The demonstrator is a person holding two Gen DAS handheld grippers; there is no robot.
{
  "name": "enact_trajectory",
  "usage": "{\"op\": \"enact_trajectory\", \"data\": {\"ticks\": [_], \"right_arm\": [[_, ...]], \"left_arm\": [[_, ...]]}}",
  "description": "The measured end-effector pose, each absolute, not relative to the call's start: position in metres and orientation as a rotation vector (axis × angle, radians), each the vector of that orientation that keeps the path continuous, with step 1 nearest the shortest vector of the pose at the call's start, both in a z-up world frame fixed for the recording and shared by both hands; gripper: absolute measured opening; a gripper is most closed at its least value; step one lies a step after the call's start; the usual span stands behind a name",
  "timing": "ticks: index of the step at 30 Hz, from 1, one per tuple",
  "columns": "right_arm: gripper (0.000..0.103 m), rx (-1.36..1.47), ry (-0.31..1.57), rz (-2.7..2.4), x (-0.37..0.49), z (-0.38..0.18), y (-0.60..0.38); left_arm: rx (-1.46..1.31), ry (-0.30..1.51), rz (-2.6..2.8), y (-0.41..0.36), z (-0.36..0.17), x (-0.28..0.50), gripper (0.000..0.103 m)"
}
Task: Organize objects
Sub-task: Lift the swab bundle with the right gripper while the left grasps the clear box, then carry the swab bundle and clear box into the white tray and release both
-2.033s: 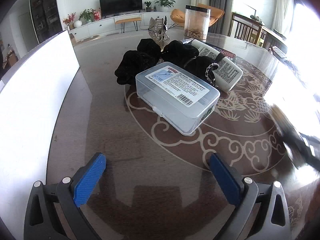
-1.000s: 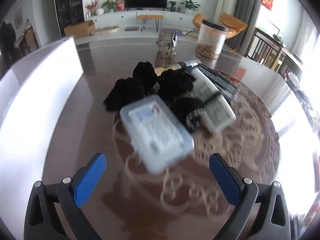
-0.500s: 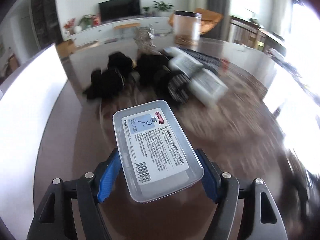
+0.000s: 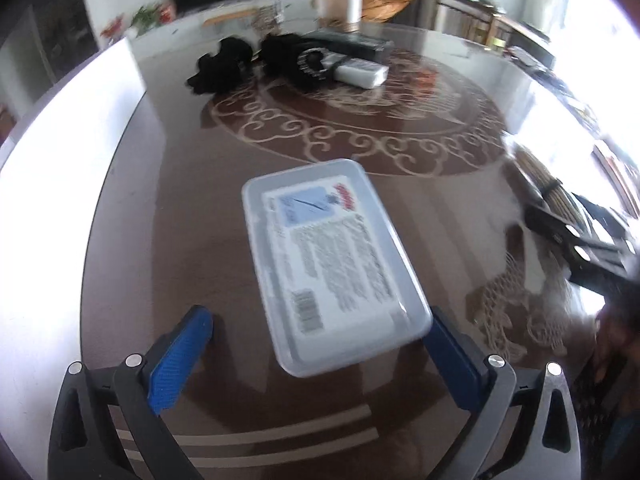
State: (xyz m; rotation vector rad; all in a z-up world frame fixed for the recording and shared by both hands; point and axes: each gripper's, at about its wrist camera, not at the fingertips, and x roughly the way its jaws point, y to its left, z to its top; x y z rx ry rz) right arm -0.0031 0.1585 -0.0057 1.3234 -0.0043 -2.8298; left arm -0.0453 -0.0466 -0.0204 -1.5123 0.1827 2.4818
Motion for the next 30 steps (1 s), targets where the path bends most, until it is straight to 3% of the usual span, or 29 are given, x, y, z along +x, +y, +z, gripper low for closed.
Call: {"op": "enact_trajectory", "data": {"ticks": [6, 10, 11, 12, 13, 14, 19, 22, 24, 30], "right_arm": [[0.095, 1.400, -0.266, -2.708, -0.010, 0.001, 0.183], [0.095, 1.668, -0.157, -2.550, -0.042, 0.004, 0.180], [0.092, 1.703, -0.125, -2.529, -0.047, 0.003, 0.179], [0.072, 1.736, -0.073, -2.521, -0.053, 0.004, 0.176], [0.055, 1.747, -0.011, -2.540, -0.053, 0.005, 0.173], [0.030, 1.755, 0.048, -2.555, -0.051, 0.007, 0.169], [0.029, 1.701, -0.060, -2.559, -0.006, 0.009, 0.155], [0.029, 1.631, -0.326, -2.512, 0.030, 0.010, 0.146], [0.029, 1.612, -0.401, -2.488, 0.043, 0.013, 0.136], [0.029, 1.415, -0.334, -2.437, 0.049, 0.080, 0.067]], "left_arm": [[-1.511, 0.004, 2.417, -0.050, -0.007, -0.063, 0.103], [-1.552, 0.110, 2.477, -0.044, -0.012, -0.074, 0.102], [-1.505, 0.140, 2.508, -0.043, -0.013, -0.072, 0.073], [-1.469, 0.154, 2.518, -0.043, -0.013, -0.068, 0.062], [-1.432, 0.165, 2.535, -0.044, -0.010, -0.061, 0.062], [-1.405, 0.128, 2.509, -0.047, -0.009, -0.054, 0.061], [-1.378, 0.087, 2.394, -0.054, -0.009, -0.014, 0.061], [-1.359, 0.035, 2.348, -0.059, -0.002, 0.008, 0.061], [-1.313, 0.004, 2.352, -0.066, 0.011, 0.014, 0.061], [-1.073, -0.133, 2.512, -0.120, 0.094, 0.027, 0.061]]}}
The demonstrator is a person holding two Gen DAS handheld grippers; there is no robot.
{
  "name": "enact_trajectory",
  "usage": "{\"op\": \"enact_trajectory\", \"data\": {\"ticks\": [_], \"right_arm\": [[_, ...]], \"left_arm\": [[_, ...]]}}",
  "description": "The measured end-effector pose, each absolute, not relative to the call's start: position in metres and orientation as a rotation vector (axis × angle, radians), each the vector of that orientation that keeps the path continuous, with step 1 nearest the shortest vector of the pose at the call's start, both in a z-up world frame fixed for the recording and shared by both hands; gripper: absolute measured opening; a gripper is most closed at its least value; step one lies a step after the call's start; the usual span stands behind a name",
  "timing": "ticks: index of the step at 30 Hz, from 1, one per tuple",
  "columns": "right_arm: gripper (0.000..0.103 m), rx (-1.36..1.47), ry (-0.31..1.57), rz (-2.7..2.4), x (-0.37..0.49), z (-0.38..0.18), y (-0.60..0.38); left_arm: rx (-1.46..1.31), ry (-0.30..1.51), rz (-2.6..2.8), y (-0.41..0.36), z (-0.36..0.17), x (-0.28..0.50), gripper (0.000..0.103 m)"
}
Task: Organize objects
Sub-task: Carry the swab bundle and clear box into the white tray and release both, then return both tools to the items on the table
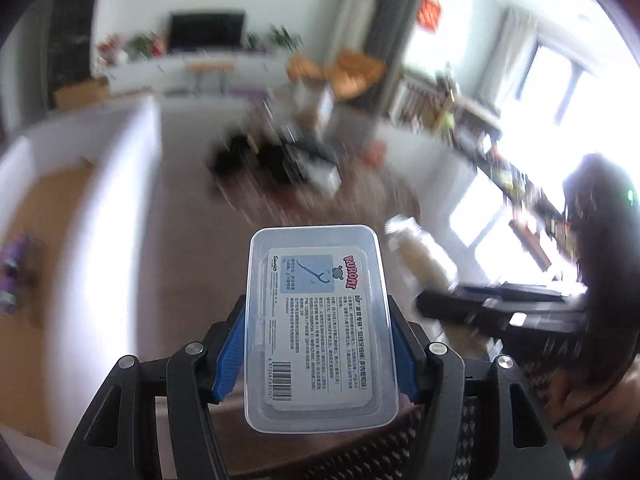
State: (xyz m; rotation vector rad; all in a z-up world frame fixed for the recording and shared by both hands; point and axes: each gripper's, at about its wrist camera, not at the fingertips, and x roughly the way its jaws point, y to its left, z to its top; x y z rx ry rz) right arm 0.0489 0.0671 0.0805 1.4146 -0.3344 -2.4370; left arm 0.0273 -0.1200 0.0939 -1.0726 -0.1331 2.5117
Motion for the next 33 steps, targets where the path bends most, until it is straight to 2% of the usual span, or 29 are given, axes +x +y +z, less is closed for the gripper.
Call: {"op": "enact_trajectory", "data": {"ticks": [4, 7, 11, 13, 14, 15, 16, 17, 18, 21, 23, 26, 28, 30, 31, 32, 33], "right_arm": [[0.029, 1.162, -0.233, -2.364, 0.040, 0.144, -0.006], [0.029, 1.040, -0.217, -2.267, 0.031, 0.174, -0.061], [0.029, 1.002, -0.193, -2.093, 0.020, 0.184, -0.132], [0.030, 1.009, -0.178, -2.022, 0.017, 0.178, -0.165], [0.036, 1.024, -0.181, -1.981, 0.014, 0.171, -0.181], [0.058, 1.062, -0.176, -1.933, 0.009, 0.159, -0.198], [0.070, 1.100, -0.163, -1.917, 0.005, 0.147, -0.209], [0.079, 1.125, -0.152, -1.921, 0.002, 0.139, -0.216], [0.079, 1.141, -0.143, -1.928, -0.001, 0.131, -0.220], [0.079, 1.133, -0.180, -1.964, 0.000, 0.125, -0.204], [0.081, 1.081, -0.219, -2.008, 0.004, 0.129, -0.178], [0.092, 0.998, -0.251, -2.160, 0.006, 0.125, -0.122], [0.095, 0.968, -0.245, -2.341, 0.014, 0.109, -0.073], [0.095, 1.033, -0.178, -2.538, 0.021, 0.084, -0.028], [0.095, 1.100, -0.135, -2.622, 0.023, 0.069, -0.008], [0.095, 1.158, -0.105, -2.684, 0.027, 0.058, 0.010], [0.095, 1.211, -0.083, -2.741, 0.032, 0.047, 0.030]], "left_arm": [[-0.968, -0.219, 2.720, -0.194, 0.140, 0.036, 0.061], [-0.987, -0.260, 2.882, -0.256, 0.153, 0.043, 0.061], [-1.143, -0.311, 3.027, -0.323, 0.139, 0.044, 0.061], [-1.337, -0.363, 3.047, -0.346, 0.117, 0.037, 0.062], [-1.432, -0.370, 3.036, -0.354, 0.106, 0.031, 0.064], [-1.510, -0.381, 3.026, -0.360, 0.095, 0.027, 0.066], [-1.588, -0.412, 3.011, -0.366, 0.083, 0.023, 0.071], [-1.631, -0.461, 2.995, -0.370, 0.075, 0.022, 0.071], [-1.634, -0.513, 2.981, -0.371, 0.069, 0.023, 0.071], [-1.525, -0.570, 2.977, -0.357, 0.073, 0.026, 0.071], [-1.460, -0.512, 2.968, -0.335, 0.079, 0.023, 0.071], [-1.324, -0.388, 2.901, -0.288, 0.095, 0.016, 0.071], [-1.208, -0.323, 2.791, -0.240, 0.107, 0.016, 0.073], [-1.143, -0.279, 2.683, -0.193, 0.117, 0.017, 0.085], [-1.117, -0.248, 2.612, -0.169, 0.118, 0.020, 0.096], [-1.101, -0.218, 2.548, -0.151, 0.117, 0.026, 0.103], [-1.104, -0.194, 2.491, -0.131, 0.112, 0.026, 0.103]]}}
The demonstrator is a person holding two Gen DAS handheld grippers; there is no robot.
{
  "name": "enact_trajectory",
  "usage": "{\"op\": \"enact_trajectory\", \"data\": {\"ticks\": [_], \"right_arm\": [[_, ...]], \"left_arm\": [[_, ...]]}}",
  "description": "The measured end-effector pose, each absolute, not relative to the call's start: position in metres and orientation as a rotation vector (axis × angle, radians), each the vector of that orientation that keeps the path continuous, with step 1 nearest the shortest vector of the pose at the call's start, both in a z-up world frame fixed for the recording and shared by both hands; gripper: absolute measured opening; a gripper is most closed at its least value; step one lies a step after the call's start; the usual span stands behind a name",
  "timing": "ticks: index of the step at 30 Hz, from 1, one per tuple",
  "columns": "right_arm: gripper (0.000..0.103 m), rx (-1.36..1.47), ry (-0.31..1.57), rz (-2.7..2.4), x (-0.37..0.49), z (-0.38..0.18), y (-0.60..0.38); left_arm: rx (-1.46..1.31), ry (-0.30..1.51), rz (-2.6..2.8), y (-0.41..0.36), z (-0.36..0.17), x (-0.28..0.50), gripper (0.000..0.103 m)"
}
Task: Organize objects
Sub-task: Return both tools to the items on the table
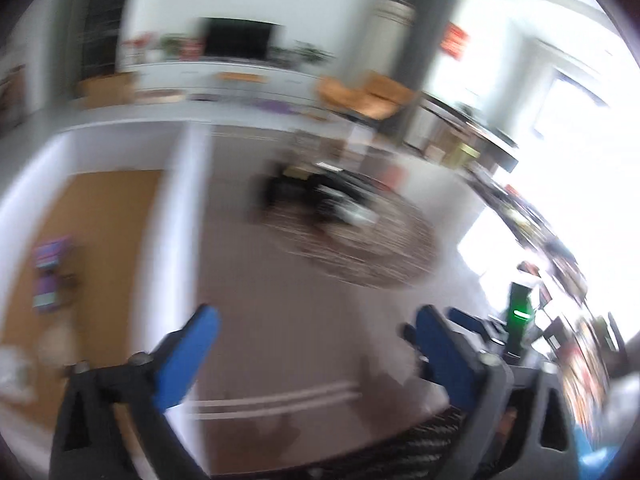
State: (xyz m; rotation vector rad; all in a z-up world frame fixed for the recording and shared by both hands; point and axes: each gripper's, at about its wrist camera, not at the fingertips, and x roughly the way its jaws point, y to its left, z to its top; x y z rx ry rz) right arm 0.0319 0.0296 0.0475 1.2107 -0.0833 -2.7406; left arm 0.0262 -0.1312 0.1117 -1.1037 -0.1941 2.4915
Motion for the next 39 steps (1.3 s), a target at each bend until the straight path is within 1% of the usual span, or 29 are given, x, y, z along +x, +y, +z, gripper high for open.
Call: {"op": "enact_trajectory", "data": {"ticks": [3, 4, 7, 9, 10, 11, 12, 13, 20, 22, 26, 31, 32, 36, 39], "right_arm": [[0.095, 1.338, -0.086, -2.844, 0.047, 0.026, 0.082], [0.095, 1.358, -0.087, -2.859, 0.055, 0.026, 0.096], [0.095, 1.399, -0.068, -2.884, 0.062, 0.013, 0.118], [0.096, 1.406, -0.056, -2.893, 0.072, 0.009, 0.121], [0.097, 1.403, -0.041, -2.903, 0.070, 0.009, 0.123], [0.101, 1.399, -0.050, -2.902, 0.068, 0.009, 0.125], [0.103, 1.403, -0.047, -2.901, 0.067, 0.007, 0.126], [0.103, 1.389, -0.039, -2.905, 0.067, 0.005, 0.127], [0.103, 1.340, -0.041, -2.923, 0.056, -0.003, 0.129], [0.103, 1.385, -0.066, -2.938, 0.053, -0.003, 0.128], [0.103, 1.550, -0.120, -2.910, 0.039, 0.001, 0.127], [0.103, 1.451, -0.059, -2.814, 0.035, 0.001, 0.124], [0.103, 1.468, -0.006, -2.817, 0.034, -0.001, 0.121], [0.103, 1.580, 0.039, -2.696, 0.015, -0.005, 0.118], [0.103, 1.566, 0.094, -2.633, -0.011, -0.007, 0.119]], "left_arm": [[-1.187, -0.117, 2.373, -0.078, 0.075, 0.015, 0.103], [-1.235, -0.084, 2.378, -0.066, 0.059, 0.008, 0.103], [-1.369, -0.021, 2.423, -0.048, 0.017, -0.016, 0.103], [-1.420, 0.007, 2.459, -0.043, -0.002, -0.032, 0.103], [-1.454, 0.022, 2.481, -0.041, -0.013, -0.037, 0.103], [-1.478, 0.056, 2.512, -0.040, -0.021, -0.041, 0.103], [-1.461, 0.128, 2.569, -0.039, -0.024, -0.043, 0.103], [-1.461, 0.148, 2.587, -0.036, -0.026, -0.045, 0.103], [-1.406, 0.116, 2.643, -0.041, -0.024, -0.043, 0.103], [-1.405, 0.121, 2.641, -0.040, -0.023, -0.036, 0.103], [-1.512, 0.155, 2.549, -0.034, -0.024, -0.038, 0.103], [-1.422, 0.203, 2.518, -0.039, -0.024, -0.068, 0.103], [-1.409, 0.200, 2.527, -0.042, -0.025, -0.075, 0.103], [-1.386, 0.185, 2.556, -0.053, -0.025, -0.103, 0.103], [-1.377, 0.188, 2.557, -0.053, -0.026, -0.106, 0.103]]}}
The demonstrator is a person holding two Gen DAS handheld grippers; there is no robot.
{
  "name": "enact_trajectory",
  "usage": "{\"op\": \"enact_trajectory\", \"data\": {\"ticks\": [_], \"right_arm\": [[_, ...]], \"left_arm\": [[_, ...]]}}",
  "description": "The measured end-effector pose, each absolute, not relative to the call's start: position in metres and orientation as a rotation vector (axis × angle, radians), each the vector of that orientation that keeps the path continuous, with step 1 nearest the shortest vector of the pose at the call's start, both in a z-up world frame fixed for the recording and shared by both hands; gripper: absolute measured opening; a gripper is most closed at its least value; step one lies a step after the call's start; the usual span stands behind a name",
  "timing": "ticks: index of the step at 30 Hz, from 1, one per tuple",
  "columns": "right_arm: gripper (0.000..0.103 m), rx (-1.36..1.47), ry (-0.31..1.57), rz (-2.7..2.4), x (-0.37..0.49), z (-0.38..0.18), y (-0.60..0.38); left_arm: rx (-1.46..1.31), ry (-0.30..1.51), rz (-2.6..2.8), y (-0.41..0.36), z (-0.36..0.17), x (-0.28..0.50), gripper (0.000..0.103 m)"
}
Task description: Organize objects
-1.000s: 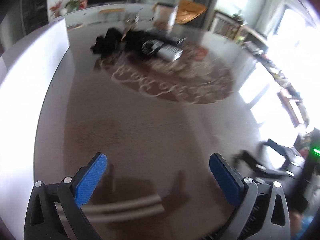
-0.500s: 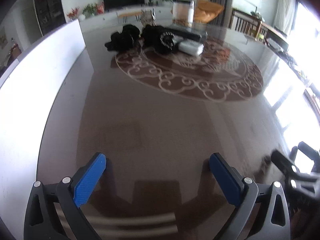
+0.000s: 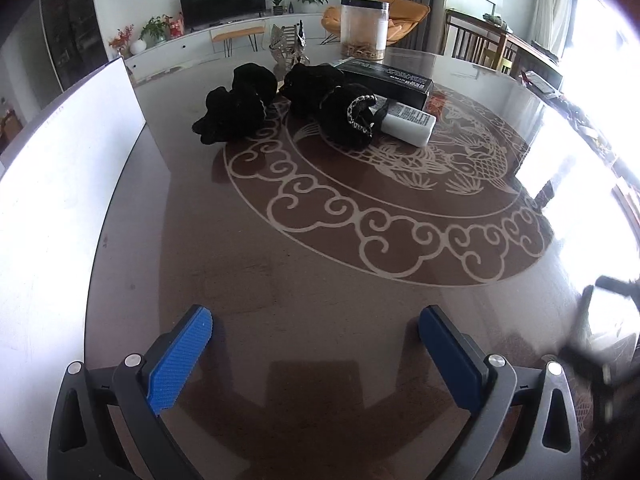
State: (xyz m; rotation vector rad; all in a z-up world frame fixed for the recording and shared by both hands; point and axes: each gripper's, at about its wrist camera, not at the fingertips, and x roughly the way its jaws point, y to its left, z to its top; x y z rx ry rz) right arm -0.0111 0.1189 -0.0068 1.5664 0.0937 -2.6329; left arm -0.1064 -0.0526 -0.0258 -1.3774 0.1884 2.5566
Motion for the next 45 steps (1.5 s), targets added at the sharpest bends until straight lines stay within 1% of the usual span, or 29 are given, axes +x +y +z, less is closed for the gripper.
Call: {"op": "enact_trajectory", "data": {"ticks": [6, 11, 16, 17, 18, 19, 20, 21, 23, 26, 27, 30, 35, 38, 40, 41, 42, 45], "right_arm": [[0.103, 1.494, 0.135, -2.610, -0.094, -0.012, 0.124], [0.103, 1.448, 0.190, -2.552, -0.165, -0.014, 0.103], [0.103, 1.430, 0.192, -2.547, -0.222, -0.014, 0.088], [0.098, 1.423, 0.192, -2.548, -0.227, -0.013, 0.086], [0.089, 1.406, 0.197, -2.547, -0.231, -0.012, 0.083], [0.081, 1.388, 0.205, -2.539, -0.232, -0.009, 0.080], [0.066, 1.372, 0.208, -2.531, -0.231, -0.007, 0.077], [0.056, 1.367, 0.209, -2.521, -0.230, -0.005, 0.075], [0.053, 1.362, 0.195, -2.502, -0.224, -0.004, 0.076], [0.053, 1.348, 0.164, -2.532, -0.200, -0.004, 0.090], [0.053, 1.342, 0.141, -2.556, -0.185, -0.004, 0.098], [0.053, 1.346, 0.155, -2.634, -0.132, -0.004, 0.114], [0.053, 1.380, 0.084, -2.744, -0.046, -0.004, 0.135], [0.053, 1.372, 0.025, -2.809, -0.017, -0.002, 0.143], [0.063, 1.358, 0.013, -2.834, -0.007, -0.002, 0.145], [0.079, 1.358, 0.016, -2.833, -0.007, -0.003, 0.146], [0.092, 1.357, 0.017, -2.826, -0.007, -0.004, 0.147], [0.092, 1.354, 0.045, -2.812, -0.007, -0.004, 0.145]], "left_arm": [[-1.366, 0.181, 2.574, -0.052, -0.026, -0.106, 0.103], [-1.364, 0.178, 2.580, -0.052, -0.026, -0.106, 0.103], [-1.363, 0.178, 2.579, -0.052, -0.026, -0.106, 0.103], [-1.364, 0.178, 2.580, -0.052, -0.026, -0.106, 0.103], [-1.364, 0.177, 2.580, -0.052, -0.026, -0.106, 0.103], [-1.363, 0.177, 2.580, -0.052, -0.026, -0.106, 0.103], [-1.363, 0.177, 2.579, -0.052, -0.026, -0.106, 0.103], [-1.363, 0.178, 2.579, -0.052, -0.026, -0.106, 0.103], [-1.363, 0.178, 2.579, -0.052, -0.026, -0.106, 0.103], [-1.363, 0.178, 2.578, -0.052, -0.027, -0.106, 0.103], [-1.363, 0.178, 2.578, -0.052, -0.027, -0.106, 0.103], [-1.363, 0.178, 2.578, -0.052, -0.027, -0.107, 0.103], [-1.362, 0.178, 2.581, -0.052, -0.027, -0.106, 0.103], [-1.362, 0.179, 2.582, -0.051, -0.027, -0.106, 0.103], [-1.362, 0.178, 2.584, -0.050, -0.026, -0.106, 0.103], [-1.363, 0.178, 2.583, -0.050, -0.026, -0.106, 0.103], [-1.362, 0.178, 2.583, -0.051, -0.026, -0.106, 0.103], [-1.379, 0.176, 2.573, -0.048, -0.026, -0.109, 0.103]]}}
